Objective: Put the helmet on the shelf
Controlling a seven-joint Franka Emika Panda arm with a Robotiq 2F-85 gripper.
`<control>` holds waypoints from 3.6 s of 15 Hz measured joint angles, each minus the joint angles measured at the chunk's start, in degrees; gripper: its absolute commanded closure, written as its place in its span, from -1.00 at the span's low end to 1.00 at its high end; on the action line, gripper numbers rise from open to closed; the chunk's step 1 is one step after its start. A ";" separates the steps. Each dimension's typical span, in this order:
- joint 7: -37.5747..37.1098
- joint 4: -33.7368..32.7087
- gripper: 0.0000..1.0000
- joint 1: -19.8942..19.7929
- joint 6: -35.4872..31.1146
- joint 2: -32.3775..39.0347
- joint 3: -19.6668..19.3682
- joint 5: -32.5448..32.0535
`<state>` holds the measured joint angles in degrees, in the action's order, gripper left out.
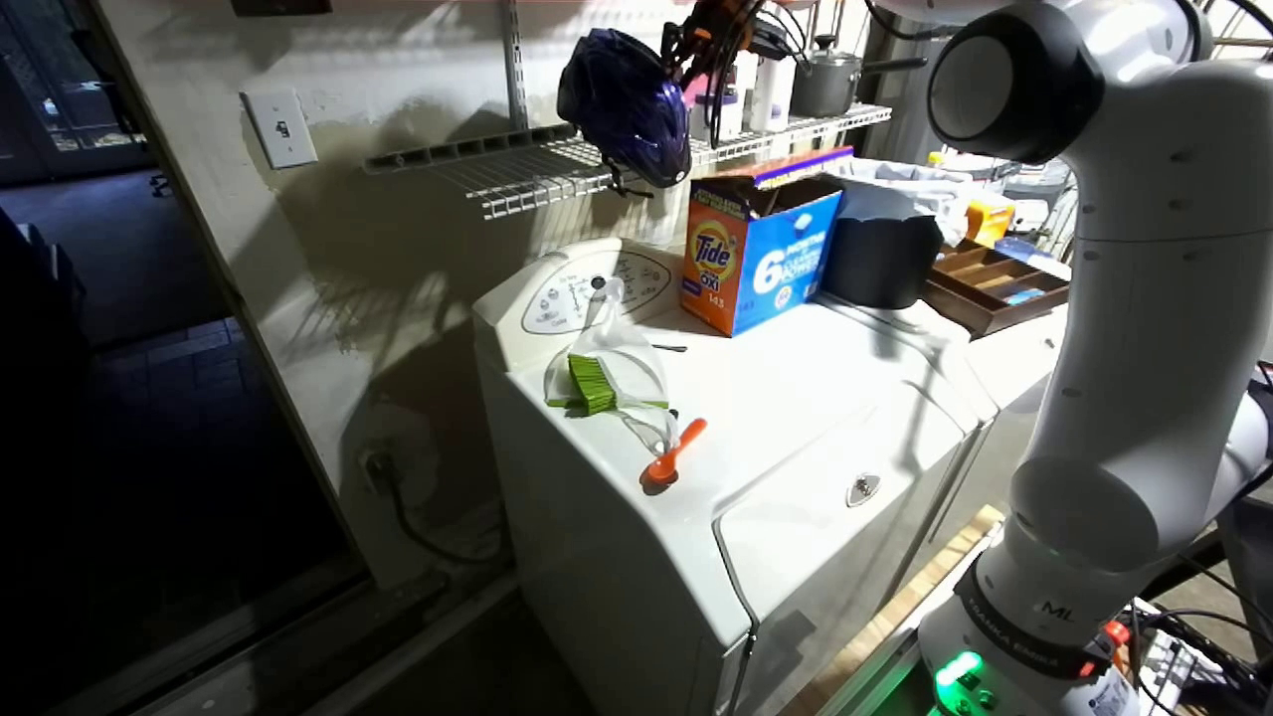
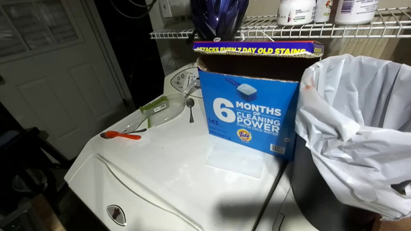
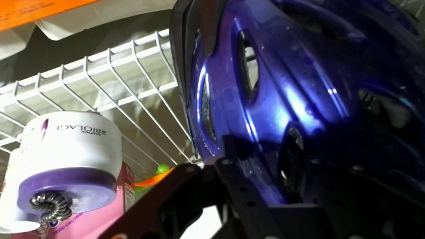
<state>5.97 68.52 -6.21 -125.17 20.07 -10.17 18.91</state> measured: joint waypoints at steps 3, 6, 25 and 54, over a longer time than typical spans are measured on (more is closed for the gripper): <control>-0.80 -1.84 0.75 0.00 0.00 1.46 -0.04 0.00; -1.78 -3.51 0.75 -0.01 -0.01 2.80 -0.13 0.00; -14.53 -16.76 -0.95 0.38 0.14 13.39 -2.33 -1.77; -17.65 -22.43 -0.68 0.76 2.79 14.35 -3.43 -2.44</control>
<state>-11.68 46.09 -5.45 -122.38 34.43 -13.60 16.46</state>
